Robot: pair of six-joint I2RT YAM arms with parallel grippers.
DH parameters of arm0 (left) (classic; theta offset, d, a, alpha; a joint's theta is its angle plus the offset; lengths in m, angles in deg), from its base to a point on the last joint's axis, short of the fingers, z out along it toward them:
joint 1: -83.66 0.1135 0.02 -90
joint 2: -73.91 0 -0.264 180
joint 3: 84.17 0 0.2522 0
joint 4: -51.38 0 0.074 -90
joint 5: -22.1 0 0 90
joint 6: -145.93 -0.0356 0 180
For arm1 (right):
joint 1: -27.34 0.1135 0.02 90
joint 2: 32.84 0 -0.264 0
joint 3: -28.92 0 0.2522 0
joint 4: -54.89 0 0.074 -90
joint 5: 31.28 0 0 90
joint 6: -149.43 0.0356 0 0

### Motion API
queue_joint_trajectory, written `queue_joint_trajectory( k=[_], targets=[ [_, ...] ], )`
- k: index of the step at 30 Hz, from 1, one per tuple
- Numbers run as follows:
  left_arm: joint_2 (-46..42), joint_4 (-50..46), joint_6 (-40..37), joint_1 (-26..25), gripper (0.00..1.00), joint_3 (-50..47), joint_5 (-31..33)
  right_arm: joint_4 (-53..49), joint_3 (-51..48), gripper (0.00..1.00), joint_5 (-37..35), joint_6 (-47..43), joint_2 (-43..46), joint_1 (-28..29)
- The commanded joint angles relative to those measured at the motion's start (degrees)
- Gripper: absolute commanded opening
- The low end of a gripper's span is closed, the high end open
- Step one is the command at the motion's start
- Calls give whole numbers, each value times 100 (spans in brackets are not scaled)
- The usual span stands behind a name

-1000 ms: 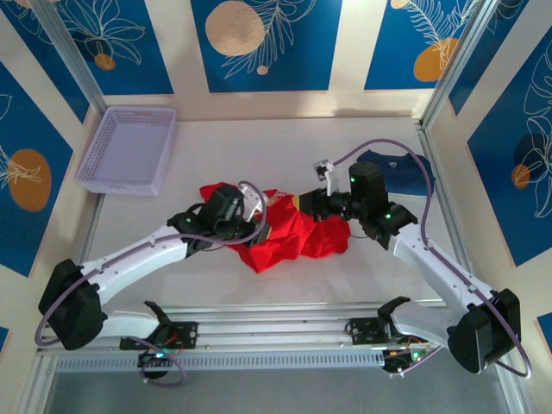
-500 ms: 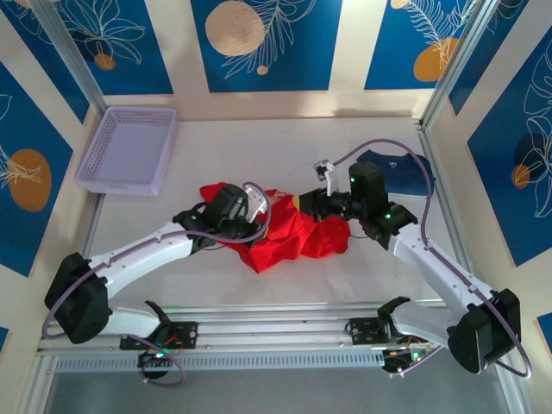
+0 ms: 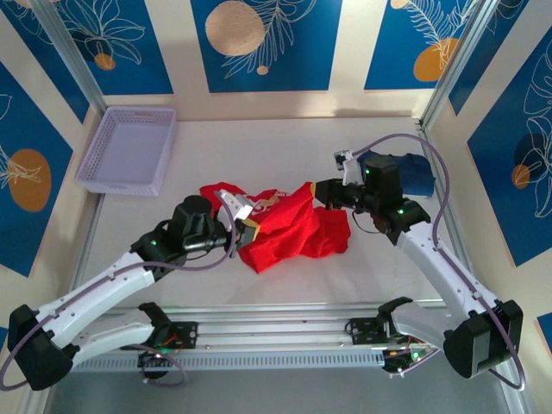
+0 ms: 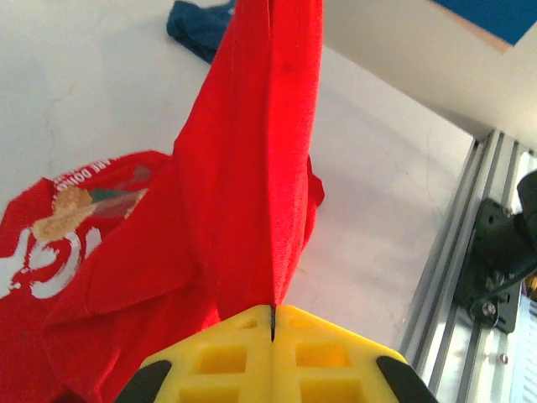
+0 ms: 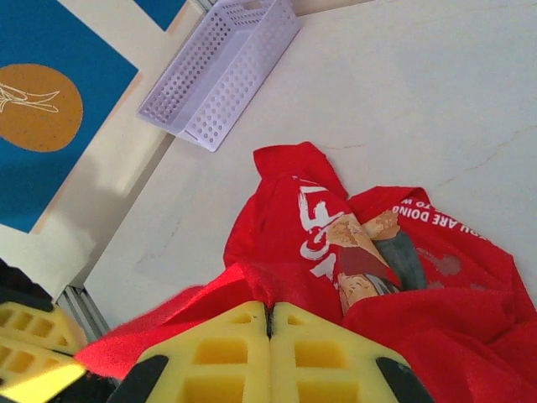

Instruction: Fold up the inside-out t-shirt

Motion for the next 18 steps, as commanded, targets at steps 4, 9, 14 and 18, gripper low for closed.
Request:
queue_joint_trajectory(
  k=[4,9,14,18],
  targets=[
    [366,15,-301,-85,0,-310,-433,-394,177,0,245,91,-109,-218],
    [861,178,-319,-183,0,-185,-497,-293,-3,0,529,53,-246,-237],
    [1350,188,-384,-247,8,41,-661,-249,-372,0,628,149,-197,-232],
    [1226,209,-349,-250,23,2,-665,-272,-598,0,621,194,-128,-226]
  ],
)
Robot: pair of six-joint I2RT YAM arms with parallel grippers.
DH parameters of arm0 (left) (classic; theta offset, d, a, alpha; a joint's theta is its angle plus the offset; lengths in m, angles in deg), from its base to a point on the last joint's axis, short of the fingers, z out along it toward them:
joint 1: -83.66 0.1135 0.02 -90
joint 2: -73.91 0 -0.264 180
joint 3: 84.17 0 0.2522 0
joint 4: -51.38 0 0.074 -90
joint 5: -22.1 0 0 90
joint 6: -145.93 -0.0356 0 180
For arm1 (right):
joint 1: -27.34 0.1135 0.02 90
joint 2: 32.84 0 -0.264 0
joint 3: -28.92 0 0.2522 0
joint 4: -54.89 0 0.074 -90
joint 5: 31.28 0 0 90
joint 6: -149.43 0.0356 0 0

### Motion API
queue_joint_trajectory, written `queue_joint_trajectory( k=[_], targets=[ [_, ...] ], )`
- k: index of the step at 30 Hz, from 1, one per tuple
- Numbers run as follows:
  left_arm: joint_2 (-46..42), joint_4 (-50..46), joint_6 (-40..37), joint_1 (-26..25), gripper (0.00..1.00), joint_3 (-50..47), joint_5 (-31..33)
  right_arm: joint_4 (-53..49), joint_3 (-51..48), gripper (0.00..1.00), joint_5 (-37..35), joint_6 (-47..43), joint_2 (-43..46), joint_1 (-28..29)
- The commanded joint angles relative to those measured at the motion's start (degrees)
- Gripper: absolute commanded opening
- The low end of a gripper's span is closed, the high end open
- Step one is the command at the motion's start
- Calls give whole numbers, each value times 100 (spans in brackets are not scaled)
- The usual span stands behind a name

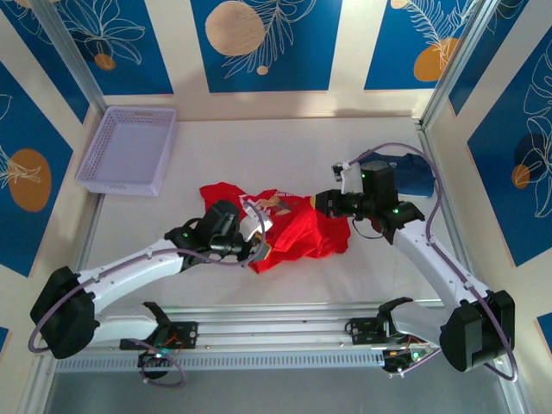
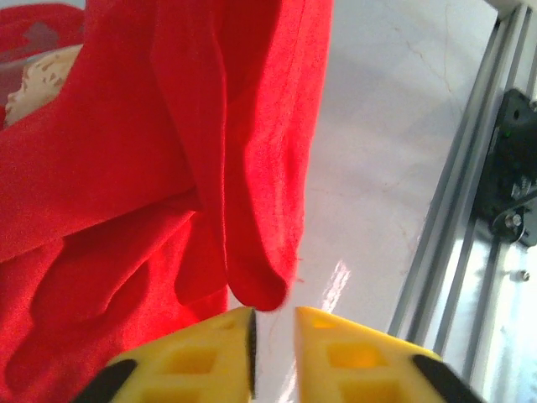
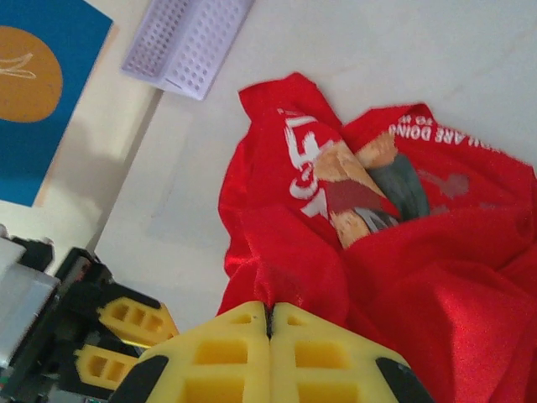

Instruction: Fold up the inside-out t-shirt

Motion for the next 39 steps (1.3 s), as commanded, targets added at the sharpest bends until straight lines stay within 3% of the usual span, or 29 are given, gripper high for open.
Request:
queue_joint_trajectory(
  k=[1,5,8,13,20,25,29,39],
  targets=[
    [-244,106,-40,-53,27,96,-188,-37,-148,0,164,98,121,-31],
    [-481,292,190,-49,42,-47,147,44,-133,0,176,151,128,-22],
    [-244,265,317,-58,49,15,351,69,-64,0,191,155,104,-14],
    [257,129,571,-48,59,154,1214,51,-9,0,182,137,93,4],
    [894,696,1146,-10,68,210,37,55,9,0,134,128,93,13],
    [1243,1090,1344,-11,70,271,-309,51,29,0,147,124,74,39],
    [1501,1330,1439,-11,67,424,-529,44,39,0,133,111,85,39],
    [1632,1152,1411,-12,30,633,-741,16,69,0,73,50,76,31]
  ],
)
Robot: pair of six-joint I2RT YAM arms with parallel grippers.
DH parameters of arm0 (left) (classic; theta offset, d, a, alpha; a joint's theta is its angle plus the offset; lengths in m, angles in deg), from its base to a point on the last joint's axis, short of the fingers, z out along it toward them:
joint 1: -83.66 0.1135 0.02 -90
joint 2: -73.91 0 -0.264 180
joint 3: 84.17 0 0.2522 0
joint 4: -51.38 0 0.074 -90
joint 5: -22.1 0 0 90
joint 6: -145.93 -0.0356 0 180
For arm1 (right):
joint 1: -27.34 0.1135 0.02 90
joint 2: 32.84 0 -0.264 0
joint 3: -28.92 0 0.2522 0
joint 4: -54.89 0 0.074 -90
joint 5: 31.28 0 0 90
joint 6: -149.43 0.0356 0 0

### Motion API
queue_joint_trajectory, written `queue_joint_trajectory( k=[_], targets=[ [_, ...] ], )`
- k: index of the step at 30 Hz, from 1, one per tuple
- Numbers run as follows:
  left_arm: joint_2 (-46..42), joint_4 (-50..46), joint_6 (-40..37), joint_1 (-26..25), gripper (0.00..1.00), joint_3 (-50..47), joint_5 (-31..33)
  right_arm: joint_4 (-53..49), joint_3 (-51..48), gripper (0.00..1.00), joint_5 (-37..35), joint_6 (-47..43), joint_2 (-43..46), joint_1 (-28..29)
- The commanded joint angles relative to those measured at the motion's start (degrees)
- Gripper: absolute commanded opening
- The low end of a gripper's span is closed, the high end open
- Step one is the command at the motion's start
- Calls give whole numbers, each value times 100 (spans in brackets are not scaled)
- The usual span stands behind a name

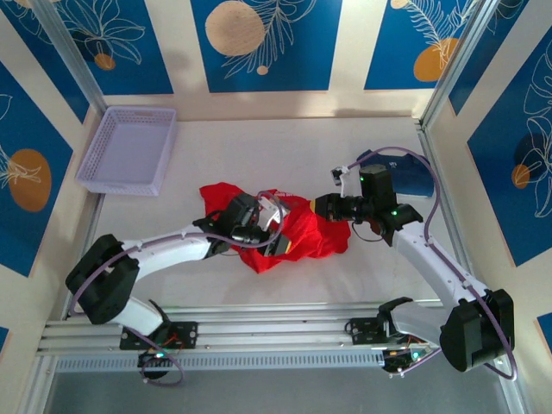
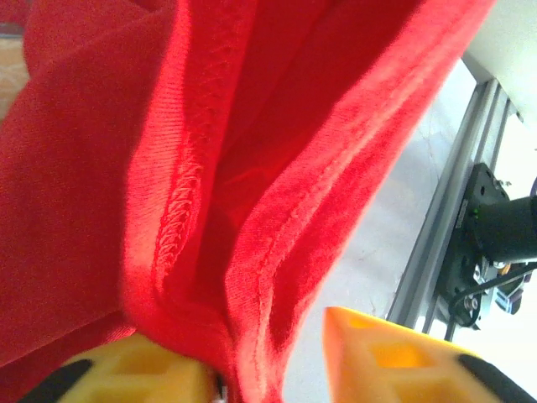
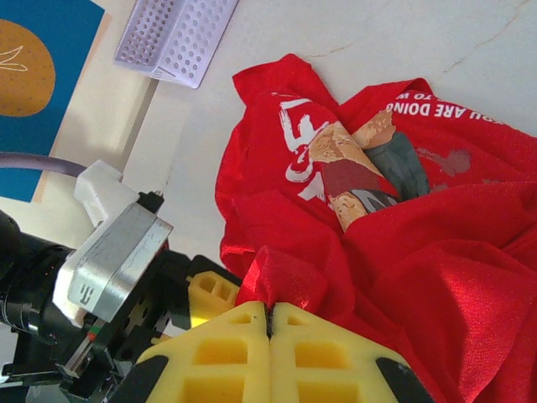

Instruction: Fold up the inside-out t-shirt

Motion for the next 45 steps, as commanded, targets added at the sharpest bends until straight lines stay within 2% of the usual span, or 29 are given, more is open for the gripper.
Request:
queue_joint_trajectory(
  k=[1,3,9,14,22,28,32,34,35,38,40,43,45],
  targets=[
    [15,-80,-82,4,30,149,-212,-12,186,0,24,-36,75,5],
    [-10,-177,-141,8,30,132,-185,-17,213,0,29,-45,75,-5],
    [96,-287,-227,-8,40,183,-172,36,272,0,78,-13,37,0],
    [172,-327,-262,-30,41,213,-209,6,279,0,57,-27,48,-4],
    [-14,-449,-326,-22,28,245,62,18,257,0,52,-44,14,0],
    [-327,-763,-516,5,11,306,346,77,264,0,64,-20,-8,9],
    [-972,-1196,-743,111,1,326,800,162,406,0,-211,-9,-169,220],
    [-1390,-1432,-807,223,0,342,1187,232,587,1,-433,-24,-397,478],
    [-1596,-1573,-819,306,0,355,1450,248,743,5,-541,-48,-554,627],
    [-2117,-2006,-730,643,0,459,2284,-14,1315,25,-605,-232,-974,995],
    [-2341,-2303,-686,878,0,582,2810,-390,1536,35,-908,-464,-969,1098],
    [-2573,-2541,-635,1196,0,731,3426,-743,1360,54,-1391,-622,-586,955],
    [-2638,-2570,-585,1371,0,796,3561,-874,1083,58,-1652,-599,-380,803]
  ],
)
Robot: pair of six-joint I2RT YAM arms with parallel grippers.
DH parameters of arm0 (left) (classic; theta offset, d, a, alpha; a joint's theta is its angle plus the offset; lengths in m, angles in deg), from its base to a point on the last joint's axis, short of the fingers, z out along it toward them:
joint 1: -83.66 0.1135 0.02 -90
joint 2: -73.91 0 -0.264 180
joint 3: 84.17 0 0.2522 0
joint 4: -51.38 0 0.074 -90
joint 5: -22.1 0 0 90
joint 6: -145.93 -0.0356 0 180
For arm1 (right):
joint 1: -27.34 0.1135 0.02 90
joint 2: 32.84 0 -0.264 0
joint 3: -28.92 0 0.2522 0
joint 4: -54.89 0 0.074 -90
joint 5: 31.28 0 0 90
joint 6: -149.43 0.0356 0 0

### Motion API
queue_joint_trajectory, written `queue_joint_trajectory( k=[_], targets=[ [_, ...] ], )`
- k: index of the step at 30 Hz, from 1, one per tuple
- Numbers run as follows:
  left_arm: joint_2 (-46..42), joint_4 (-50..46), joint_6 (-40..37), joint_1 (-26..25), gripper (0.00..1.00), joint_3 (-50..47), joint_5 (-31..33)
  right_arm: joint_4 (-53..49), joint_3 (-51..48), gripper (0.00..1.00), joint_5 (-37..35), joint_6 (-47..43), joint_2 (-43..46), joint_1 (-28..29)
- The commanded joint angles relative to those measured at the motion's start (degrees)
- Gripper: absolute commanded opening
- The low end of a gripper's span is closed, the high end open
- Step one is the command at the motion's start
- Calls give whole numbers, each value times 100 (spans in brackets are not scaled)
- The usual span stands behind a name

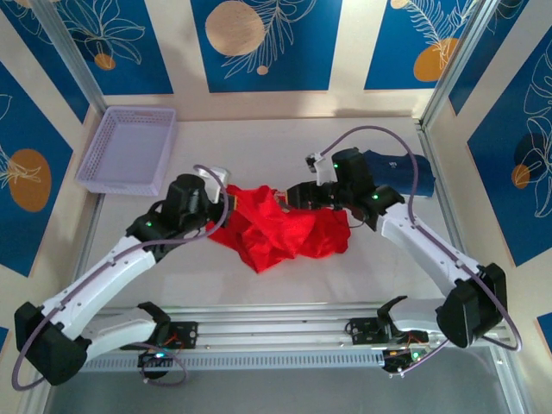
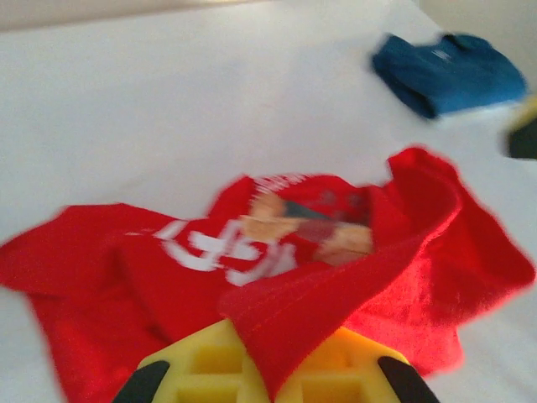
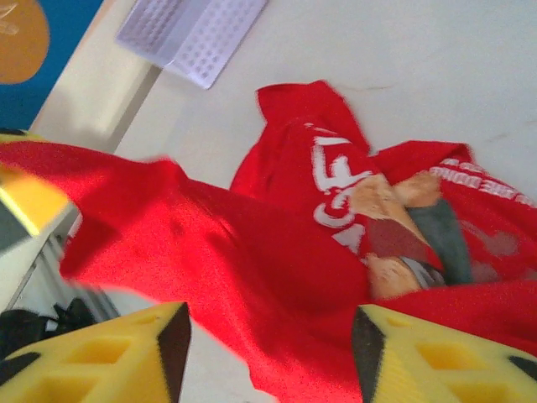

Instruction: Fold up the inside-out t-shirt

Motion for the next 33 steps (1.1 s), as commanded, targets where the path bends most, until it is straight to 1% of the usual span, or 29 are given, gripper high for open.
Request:
queue_joint_trajectory(
  k=[1,4,10,13,15,16,17,19,20,22,23,24,25,27,30,33],
  targets=[
    [-101,-458,68,278,0,219,785,-576,-327,58,-798,-147,371,-222],
    [-110,-444,110,447,0,268,796,-755,-596,60,-1277,-102,218,-223],
    [-130,-506,156,573,0,302,706,-566,-782,62,-1886,-37,-493,-294],
    [-136,-524,183,583,0,313,686,-660,-873,61,-1966,53,-691,-281],
    [-128,-500,204,591,0,310,679,-504,-1100,61,-1884,142,-663,-267],
    [-111,-482,209,599,0,313,677,-374,-1218,59,-1792,182,-663,-272],
    [-95,-471,229,613,0,328,677,-205,-1317,53,-1643,188,-698,-272],
    [-59,-453,274,647,0,401,677,83,-1379,37,-1413,193,-822,-272],
    [-34,-453,300,674,0,473,664,208,-1368,30,-1271,181,-886,-292],
    [29,-463,319,705,0,632,626,397,-1314,19,-1038,146,-961,-305],
    [60,-462,328,721,0,721,616,469,-1285,9,-987,136,-967,-315],
    [94,-454,336,731,0,802,620,493,-1243,3,-980,122,-937,-329],
    [135,-446,353,747,0,903,617,486,-1189,0,-1037,78,-862,-359],
    [257,-395,380,775,0,1120,571,484,-1059,0,-1183,-27,-592,-485],
    [534,-348,375,793,0,1617,479,489,-742,0,-1189,-92,-61,-867],
    [926,-326,213,798,0,2339,458,393,-164,0,-1392,-271,337,-1133]
  ],
)
